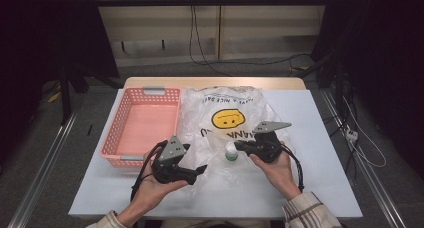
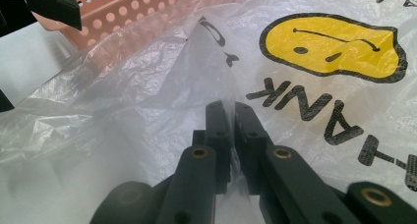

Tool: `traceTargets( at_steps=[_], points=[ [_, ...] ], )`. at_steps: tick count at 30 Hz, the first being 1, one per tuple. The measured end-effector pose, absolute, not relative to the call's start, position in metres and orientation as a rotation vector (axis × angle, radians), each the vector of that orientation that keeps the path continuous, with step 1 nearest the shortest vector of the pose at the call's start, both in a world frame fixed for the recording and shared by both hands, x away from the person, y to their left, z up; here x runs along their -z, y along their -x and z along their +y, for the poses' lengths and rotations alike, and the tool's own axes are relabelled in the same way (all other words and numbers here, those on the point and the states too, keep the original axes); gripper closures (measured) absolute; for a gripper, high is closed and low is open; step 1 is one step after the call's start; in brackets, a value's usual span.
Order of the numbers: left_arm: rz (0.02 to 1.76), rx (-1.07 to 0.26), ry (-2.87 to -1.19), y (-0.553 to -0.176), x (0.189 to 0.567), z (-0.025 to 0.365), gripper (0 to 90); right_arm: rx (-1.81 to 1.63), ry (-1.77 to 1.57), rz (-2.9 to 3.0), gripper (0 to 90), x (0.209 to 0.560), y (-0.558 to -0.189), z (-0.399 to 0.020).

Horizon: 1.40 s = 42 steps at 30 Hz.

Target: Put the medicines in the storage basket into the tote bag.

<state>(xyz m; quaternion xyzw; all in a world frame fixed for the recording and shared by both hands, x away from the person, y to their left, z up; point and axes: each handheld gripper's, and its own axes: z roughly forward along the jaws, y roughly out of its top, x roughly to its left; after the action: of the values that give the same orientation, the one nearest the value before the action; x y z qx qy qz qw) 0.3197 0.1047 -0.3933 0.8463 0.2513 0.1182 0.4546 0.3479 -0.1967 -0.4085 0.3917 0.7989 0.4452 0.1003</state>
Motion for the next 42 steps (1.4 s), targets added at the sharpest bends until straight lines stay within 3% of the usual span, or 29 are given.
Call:
traceTargets(
  at_steps=[6,21,26,42],
  points=[
    [0.667,-0.289,-2.034,-0.308,0.395,0.127,15.6,-1.291,-1.154,2.369,79.6,0.410,-0.341,-0.197],
    [0.688,-0.303,-2.061,-0.292,0.407,0.143,13.5,-1.289,-1.146,2.284,34.1,0.398,-0.321,-0.212],
    [0.669,-0.301,-2.054,-0.290,0.410,0.143,13.4,-1.255,-1.199,2.223,25.3,0.395,-0.311,-0.223],
    [0.724,-0.278,-2.057,-0.289,0.418,0.152,12.0,-1.223,-1.237,2.099,23.5,0.388,-0.291,-0.253]
  ],
)
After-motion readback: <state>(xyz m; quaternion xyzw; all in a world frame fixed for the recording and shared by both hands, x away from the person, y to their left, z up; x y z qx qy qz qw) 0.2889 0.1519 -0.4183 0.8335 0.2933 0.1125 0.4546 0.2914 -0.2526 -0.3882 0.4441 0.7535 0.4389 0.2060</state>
